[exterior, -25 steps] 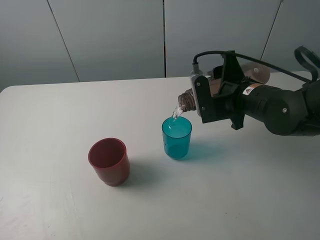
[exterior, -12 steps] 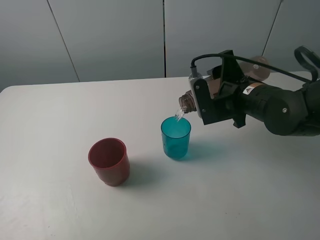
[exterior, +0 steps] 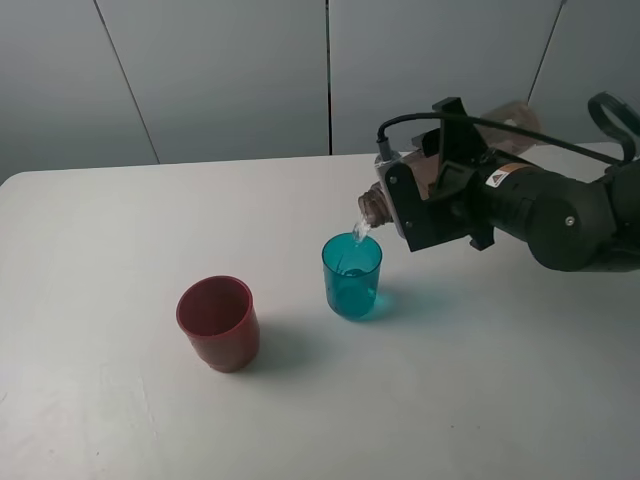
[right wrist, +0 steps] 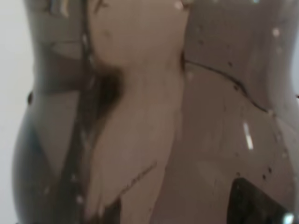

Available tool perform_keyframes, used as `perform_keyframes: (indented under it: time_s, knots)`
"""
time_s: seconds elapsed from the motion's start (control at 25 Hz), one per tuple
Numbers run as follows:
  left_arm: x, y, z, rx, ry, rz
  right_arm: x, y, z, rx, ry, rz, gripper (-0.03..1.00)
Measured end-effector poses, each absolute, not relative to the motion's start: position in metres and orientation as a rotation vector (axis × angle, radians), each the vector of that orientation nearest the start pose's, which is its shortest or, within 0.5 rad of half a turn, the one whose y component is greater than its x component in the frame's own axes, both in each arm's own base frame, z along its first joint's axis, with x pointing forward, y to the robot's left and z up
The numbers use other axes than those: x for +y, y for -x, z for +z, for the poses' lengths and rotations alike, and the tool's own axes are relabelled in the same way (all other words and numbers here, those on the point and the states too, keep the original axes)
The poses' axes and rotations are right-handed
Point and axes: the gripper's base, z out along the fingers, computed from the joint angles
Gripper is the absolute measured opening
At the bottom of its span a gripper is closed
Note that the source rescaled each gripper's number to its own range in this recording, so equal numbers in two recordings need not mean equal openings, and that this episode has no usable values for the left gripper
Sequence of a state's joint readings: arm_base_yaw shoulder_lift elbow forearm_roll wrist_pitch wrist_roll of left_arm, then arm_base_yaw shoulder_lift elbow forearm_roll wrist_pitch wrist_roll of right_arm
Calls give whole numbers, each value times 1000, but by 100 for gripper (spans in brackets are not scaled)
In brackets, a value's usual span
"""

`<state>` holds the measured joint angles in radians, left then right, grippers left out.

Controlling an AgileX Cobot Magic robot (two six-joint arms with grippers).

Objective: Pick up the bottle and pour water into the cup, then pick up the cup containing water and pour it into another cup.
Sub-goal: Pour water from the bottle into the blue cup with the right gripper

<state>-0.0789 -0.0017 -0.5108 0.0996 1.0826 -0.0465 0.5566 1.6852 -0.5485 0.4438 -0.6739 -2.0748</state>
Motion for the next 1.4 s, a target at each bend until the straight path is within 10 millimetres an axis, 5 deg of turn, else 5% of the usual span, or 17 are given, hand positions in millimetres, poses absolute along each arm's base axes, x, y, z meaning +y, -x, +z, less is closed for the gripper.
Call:
perform_keyframes:
  time_s: [1.4]
  knots:
    - [9,7,279,2050,-27,41,140,-264,162,920,1845,-1044,1]
